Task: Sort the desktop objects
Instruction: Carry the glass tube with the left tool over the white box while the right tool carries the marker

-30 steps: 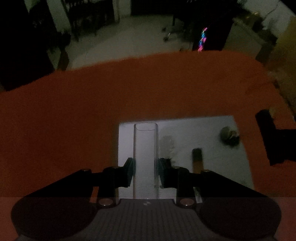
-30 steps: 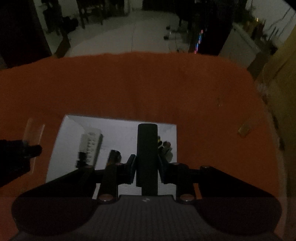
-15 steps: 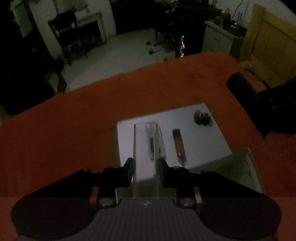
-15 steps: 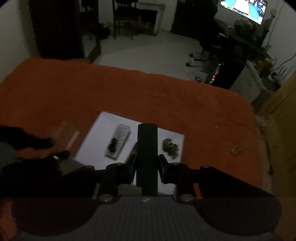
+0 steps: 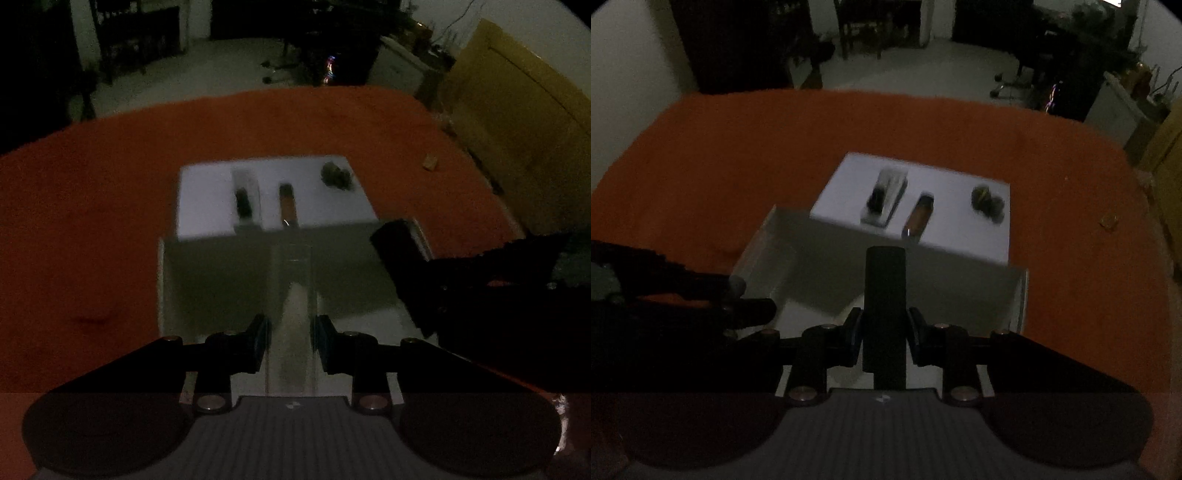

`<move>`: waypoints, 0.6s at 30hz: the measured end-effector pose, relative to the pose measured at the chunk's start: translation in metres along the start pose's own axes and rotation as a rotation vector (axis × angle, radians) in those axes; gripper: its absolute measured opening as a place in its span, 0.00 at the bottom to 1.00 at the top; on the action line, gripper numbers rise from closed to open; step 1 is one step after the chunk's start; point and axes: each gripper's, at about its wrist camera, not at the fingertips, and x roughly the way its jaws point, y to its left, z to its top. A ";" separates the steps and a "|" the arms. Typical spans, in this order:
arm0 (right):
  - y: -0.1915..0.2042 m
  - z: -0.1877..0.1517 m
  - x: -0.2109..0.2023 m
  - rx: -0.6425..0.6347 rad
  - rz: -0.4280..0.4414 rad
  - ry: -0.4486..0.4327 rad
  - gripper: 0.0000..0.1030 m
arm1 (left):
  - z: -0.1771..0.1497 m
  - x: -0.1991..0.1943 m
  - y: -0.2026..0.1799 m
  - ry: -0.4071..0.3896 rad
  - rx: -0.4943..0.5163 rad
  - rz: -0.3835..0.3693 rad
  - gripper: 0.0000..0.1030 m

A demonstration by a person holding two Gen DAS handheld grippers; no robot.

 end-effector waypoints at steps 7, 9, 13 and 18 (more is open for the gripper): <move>-0.023 -0.022 0.020 -0.021 0.042 0.028 0.27 | -0.013 0.022 0.011 0.016 -0.028 0.063 0.24; -0.032 -0.025 0.031 -0.008 0.023 0.061 0.27 | -0.014 0.031 0.016 0.034 -0.042 0.083 0.24; -0.045 -0.029 0.039 0.003 0.016 0.070 0.27 | -0.017 0.046 0.024 0.064 -0.063 0.120 0.24; -0.057 -0.030 0.044 0.018 -0.010 0.084 0.27 | -0.022 0.051 0.029 0.077 -0.063 0.157 0.24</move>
